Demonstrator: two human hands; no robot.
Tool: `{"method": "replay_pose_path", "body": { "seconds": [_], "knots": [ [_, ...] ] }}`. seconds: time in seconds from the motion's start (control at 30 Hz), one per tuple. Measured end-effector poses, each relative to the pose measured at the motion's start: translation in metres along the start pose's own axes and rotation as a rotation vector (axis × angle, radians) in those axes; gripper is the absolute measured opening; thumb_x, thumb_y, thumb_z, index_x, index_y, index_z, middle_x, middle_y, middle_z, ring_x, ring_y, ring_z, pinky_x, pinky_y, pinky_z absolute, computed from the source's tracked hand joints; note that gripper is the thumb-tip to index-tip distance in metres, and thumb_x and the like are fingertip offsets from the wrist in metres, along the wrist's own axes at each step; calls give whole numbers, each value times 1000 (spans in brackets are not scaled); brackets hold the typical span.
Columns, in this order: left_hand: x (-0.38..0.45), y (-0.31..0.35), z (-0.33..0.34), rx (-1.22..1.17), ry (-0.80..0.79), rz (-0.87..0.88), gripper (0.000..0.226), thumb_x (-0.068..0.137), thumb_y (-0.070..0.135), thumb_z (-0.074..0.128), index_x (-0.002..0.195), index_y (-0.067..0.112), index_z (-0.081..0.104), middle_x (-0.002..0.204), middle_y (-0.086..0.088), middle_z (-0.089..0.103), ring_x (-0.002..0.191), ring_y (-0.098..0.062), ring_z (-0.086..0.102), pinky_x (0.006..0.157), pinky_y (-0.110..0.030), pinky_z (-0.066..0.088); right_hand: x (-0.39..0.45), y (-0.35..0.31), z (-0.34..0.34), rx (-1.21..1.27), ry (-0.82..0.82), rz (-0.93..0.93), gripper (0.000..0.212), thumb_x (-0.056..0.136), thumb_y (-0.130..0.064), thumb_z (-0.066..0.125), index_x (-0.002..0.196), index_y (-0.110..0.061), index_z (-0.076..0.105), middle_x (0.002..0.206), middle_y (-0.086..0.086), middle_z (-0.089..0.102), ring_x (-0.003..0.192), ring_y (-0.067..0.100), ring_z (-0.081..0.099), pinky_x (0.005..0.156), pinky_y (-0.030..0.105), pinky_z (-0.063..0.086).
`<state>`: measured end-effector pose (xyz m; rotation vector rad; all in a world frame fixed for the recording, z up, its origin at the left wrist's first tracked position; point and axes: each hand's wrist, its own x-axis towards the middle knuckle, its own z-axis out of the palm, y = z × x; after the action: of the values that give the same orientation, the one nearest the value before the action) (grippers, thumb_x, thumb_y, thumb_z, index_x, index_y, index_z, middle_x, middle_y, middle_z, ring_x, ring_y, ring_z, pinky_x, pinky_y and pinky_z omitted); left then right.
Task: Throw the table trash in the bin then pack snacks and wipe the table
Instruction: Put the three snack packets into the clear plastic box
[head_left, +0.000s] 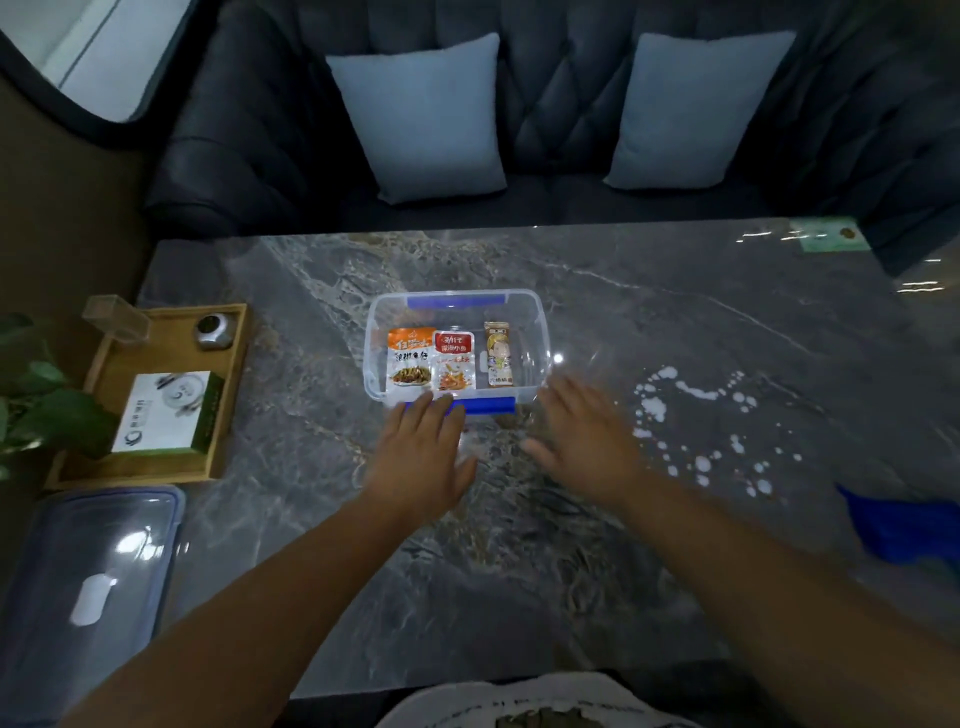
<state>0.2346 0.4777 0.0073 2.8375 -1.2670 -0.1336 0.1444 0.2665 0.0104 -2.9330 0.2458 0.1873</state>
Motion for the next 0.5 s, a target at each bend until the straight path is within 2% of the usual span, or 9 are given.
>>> {"method": "replay_pose_path", "body": {
  "seconds": [0.13,0.23,0.43,0.5],
  "knots": [
    [-16,10,-2,-7,-19,75,62,88,49,33,133,9,51,133,-11,57,126,-30,49,107,-47,35,-33,-21,0,7,67,-34,75,88,-59,33,144,-10,33,149,12,37,138,30,31,114,48,22],
    [-20,21,-6,-21,-1,124,60,84,47,45,130,10,53,130,-10,59,121,-28,54,104,-46,39,-54,-26,1,36,107,11,75,87,-60,31,139,-7,43,142,14,48,133,32,40,111,50,28],
    [-15,48,-14,-84,45,232,58,81,46,43,123,9,58,123,-13,63,112,-31,59,97,-47,45,-97,-7,1,42,79,143,75,86,-59,31,139,-9,43,143,11,48,135,31,39,112,49,25],
    [-14,59,-12,-72,34,246,59,80,47,44,122,9,60,122,-12,64,111,-30,60,96,-47,46,-111,3,0,64,80,176,72,86,-57,33,137,-8,46,141,12,49,133,32,41,111,50,29]
  ]
}}
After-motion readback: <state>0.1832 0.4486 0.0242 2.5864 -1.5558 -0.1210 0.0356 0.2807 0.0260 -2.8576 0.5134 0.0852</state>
